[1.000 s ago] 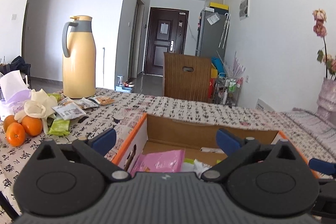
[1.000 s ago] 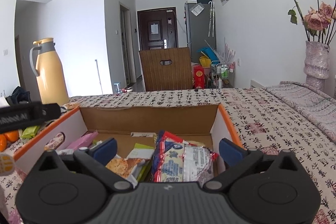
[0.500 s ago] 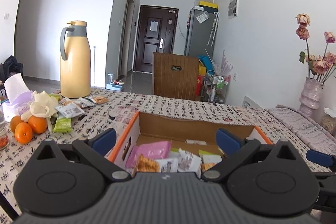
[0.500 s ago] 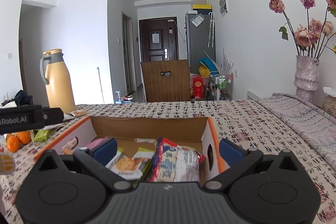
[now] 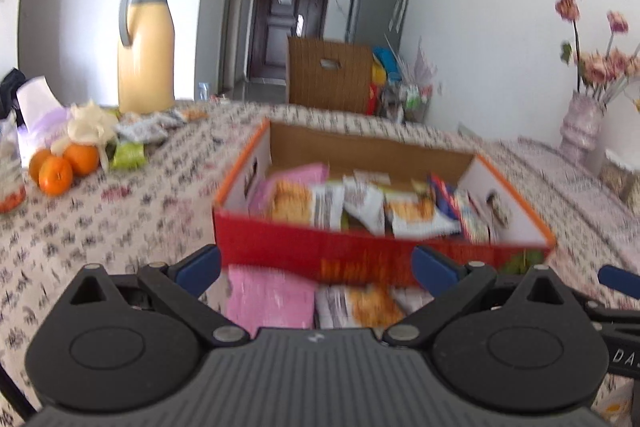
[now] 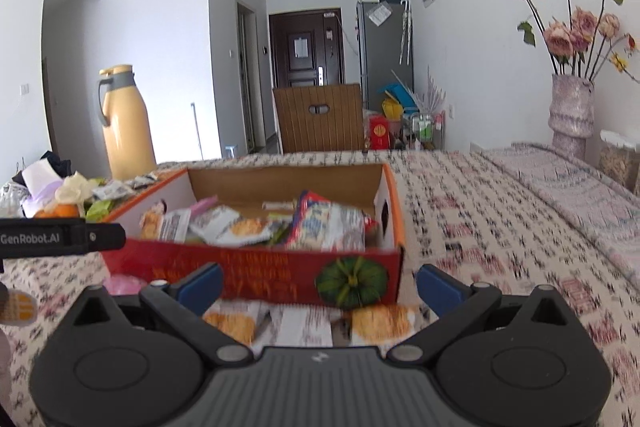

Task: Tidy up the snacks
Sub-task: 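Move both tools back over the snack pile, then grasp a cracker packet with the right gripper while the left gripper grasps another cracker packet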

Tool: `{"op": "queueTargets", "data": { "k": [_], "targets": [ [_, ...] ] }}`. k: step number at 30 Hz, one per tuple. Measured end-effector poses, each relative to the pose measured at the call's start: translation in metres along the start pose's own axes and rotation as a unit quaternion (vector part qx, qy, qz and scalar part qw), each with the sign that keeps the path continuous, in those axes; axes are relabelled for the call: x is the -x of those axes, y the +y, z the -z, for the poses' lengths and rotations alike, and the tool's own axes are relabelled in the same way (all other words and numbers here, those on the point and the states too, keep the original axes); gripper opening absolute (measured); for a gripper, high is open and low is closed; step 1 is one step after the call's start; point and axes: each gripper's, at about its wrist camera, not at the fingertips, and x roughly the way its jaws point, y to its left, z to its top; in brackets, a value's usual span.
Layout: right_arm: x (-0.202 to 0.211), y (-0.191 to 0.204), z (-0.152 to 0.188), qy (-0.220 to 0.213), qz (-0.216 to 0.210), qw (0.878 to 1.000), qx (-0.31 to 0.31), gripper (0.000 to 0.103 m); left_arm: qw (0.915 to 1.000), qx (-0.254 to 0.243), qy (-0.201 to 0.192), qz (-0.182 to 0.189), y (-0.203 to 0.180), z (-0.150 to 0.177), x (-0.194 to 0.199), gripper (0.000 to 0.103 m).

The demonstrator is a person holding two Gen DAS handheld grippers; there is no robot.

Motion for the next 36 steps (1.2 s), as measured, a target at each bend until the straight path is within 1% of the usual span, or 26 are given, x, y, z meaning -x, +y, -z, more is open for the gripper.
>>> {"op": "queueTargets", "data": {
  "k": [6,11,13,15,17,18,19,23,25,26,27,28,30,31,36],
  "targets": [
    [0.007,-0.009,0.023,0.026,0.0,1.0,-0.015,0.103,0.9984,-0.022,0.052,0.004,-0.005,0.032,-0.005,0.103],
    [0.011,-0.014,0.032,0.037,0.003,0.999,-0.021,0.103,0.9957,-0.029,0.086,-0.018,-0.01,0.049,-0.019,0.103],
    [0.013,-0.015,0.035,0.039,0.003,0.999,-0.022,0.103,0.9949,-0.031,0.091,-0.03,-0.012,0.053,-0.022,0.103],
    [0.014,-0.015,0.038,0.042,0.001,0.999,-0.023,0.103,0.9948,-0.031,0.091,-0.034,-0.013,0.054,-0.023,0.103],
    [0.014,-0.016,0.041,0.047,0.001,0.999,-0.023,0.103,0.9946,-0.032,0.091,-0.038,-0.014,0.054,-0.023,0.1],
    [0.014,-0.017,0.042,0.049,0.001,0.999,-0.024,0.103,0.9944,-0.034,0.092,-0.039,-0.015,0.055,-0.023,0.097],
    [0.013,-0.017,0.043,0.051,0.0,0.998,-0.025,0.103,0.9942,-0.035,0.094,-0.038,-0.015,0.056,-0.023,0.09],
    [0.013,-0.017,0.046,0.054,-0.002,0.998,-0.026,0.103,0.9937,-0.047,0.091,-0.044,-0.022,0.06,-0.021,0.084],
    [0.013,-0.016,0.047,0.055,-0.003,0.998,-0.026,0.103,0.994,-0.051,0.088,-0.038,-0.025,0.061,-0.018,0.072],
    [0.013,-0.016,0.046,0.055,-0.004,0.998,-0.026,0.103,0.9942,-0.054,0.087,-0.035,-0.026,0.061,-0.017,0.069],
    [0.013,-0.016,0.047,0.055,-0.004,0.998,-0.026,0.103,0.9944,-0.056,0.085,-0.03,-0.027,0.061,-0.016,0.057],
    [0.013,-0.016,0.047,0.056,-0.005,0.998,-0.026,0.103,0.9948,-0.058,0.082,-0.019,-0.028,0.061,-0.014,0.053],
    [0.013,-0.016,0.047,0.057,-0.005,0.998,-0.026,0.103,0.9954,-0.054,0.078,-0.007,-0.028,0.063,-0.011,0.052],
    [0.013,-0.016,0.048,0.058,-0.005,0.998,-0.026,0.103,0.9956,-0.057,0.074,-0.005,-0.028,0.065,-0.01,0.047],
    [0.012,-0.017,0.05,0.061,-0.004,0.998,-0.026,0.103,0.9961,-0.059,0.065,0.01,-0.025,0.068,-0.001,0.042]
  ]
}}
